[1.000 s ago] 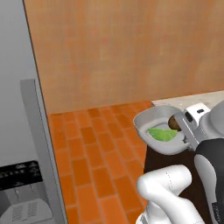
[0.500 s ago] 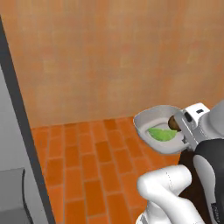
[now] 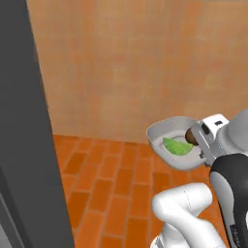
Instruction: Take the meat container that has the steak and place it on the second highest rack of the freezer. Then take the vegetable container that has the mushroom and lemon wedge and place it on the highest rack of the freezer.
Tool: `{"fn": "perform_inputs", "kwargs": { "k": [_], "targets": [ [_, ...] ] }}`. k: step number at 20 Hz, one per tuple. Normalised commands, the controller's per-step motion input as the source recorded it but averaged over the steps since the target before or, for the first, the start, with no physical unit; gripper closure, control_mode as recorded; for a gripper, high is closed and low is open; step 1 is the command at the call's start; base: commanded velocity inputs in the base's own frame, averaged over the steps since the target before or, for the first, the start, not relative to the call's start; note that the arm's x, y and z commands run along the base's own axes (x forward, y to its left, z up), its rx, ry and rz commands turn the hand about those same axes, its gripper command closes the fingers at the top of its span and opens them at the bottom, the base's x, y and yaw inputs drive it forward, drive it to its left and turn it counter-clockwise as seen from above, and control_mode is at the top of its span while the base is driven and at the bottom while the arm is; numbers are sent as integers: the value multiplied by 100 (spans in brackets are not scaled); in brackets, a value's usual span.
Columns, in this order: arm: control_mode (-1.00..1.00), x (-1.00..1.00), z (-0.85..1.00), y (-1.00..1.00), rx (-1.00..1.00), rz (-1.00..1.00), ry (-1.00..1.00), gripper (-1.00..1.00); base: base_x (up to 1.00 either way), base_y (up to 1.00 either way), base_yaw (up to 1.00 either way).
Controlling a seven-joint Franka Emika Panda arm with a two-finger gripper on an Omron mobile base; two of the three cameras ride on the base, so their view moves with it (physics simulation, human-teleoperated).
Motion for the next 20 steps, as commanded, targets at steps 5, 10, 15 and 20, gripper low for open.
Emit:
{"fn": "perform_inputs", "kwargs": {
  "k": [5,10,15,20],
  "targets": [
    [100,0,0,0,0,0,0,100,35,13,79],
    [100,0,0,0,0,0,0,100,0,27,74],
    [100,0,0,0,0,0,0,100,2,16,63],
    [100,0,0,0,0,0,0,100,6,3,54]
  ]
}}
